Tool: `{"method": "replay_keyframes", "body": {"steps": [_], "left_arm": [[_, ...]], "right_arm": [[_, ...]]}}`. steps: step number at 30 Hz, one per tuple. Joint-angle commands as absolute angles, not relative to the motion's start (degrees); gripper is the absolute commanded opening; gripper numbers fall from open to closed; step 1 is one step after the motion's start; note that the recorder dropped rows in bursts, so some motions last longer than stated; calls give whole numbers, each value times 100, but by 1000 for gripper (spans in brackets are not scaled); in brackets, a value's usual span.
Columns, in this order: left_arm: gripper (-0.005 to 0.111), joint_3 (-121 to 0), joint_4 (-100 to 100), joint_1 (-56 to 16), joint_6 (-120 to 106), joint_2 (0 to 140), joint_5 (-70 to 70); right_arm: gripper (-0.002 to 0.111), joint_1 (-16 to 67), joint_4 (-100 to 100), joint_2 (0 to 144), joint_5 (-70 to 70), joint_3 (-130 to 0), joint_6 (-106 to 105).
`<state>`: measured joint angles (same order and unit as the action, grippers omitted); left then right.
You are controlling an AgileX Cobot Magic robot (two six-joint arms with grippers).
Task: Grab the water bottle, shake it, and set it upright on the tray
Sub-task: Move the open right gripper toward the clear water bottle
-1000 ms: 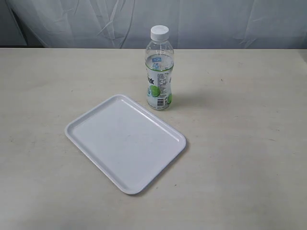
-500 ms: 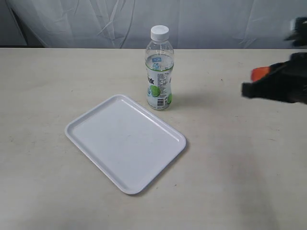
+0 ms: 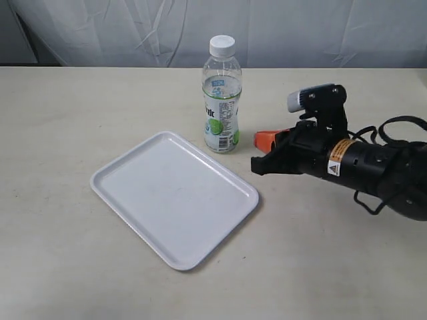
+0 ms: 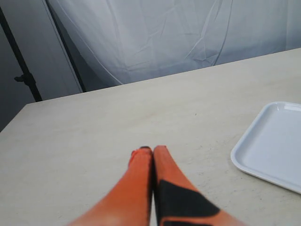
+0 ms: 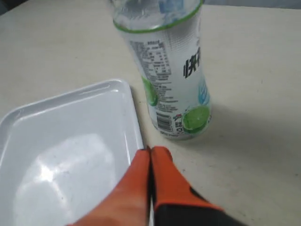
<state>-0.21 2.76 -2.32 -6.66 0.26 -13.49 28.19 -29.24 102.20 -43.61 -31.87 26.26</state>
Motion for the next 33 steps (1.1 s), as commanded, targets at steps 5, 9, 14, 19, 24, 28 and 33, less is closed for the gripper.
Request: {"method": "replay_keyframes", "body": {"steps": [5, 9, 14, 19, 24, 28, 33], "left_arm": [[0, 0, 269, -234, -645, 0, -1368], [0, 0, 269, -234, -658, 0, -1368], [0, 0, 269, -234, -658, 0, -1368], [0, 0, 269, -234, -648, 0, -1368], [0, 0, 269, -234, -648, 0, -1368], [0, 0, 269, -234, -658, 0, -1368], [0, 0, 269, -234, -658, 0, -1368]], "right_arm": [[57, 2815, -2266, 11166, -6085, -3180, 1345], [104, 2815, -2110, 11393, -6166, -3517, 1345], [104, 2815, -2584, 11474, -6126, -3824, 1440], [104, 2815, -2687, 11482, -6135, -3976, 1650], [104, 2815, -2708, 11482, -5571, -4324, 1820], [104, 2815, -3081, 11508, -5335, -4662, 1890], [104, 2942, -3532, 11674, -5125, -5112, 2293]]}}
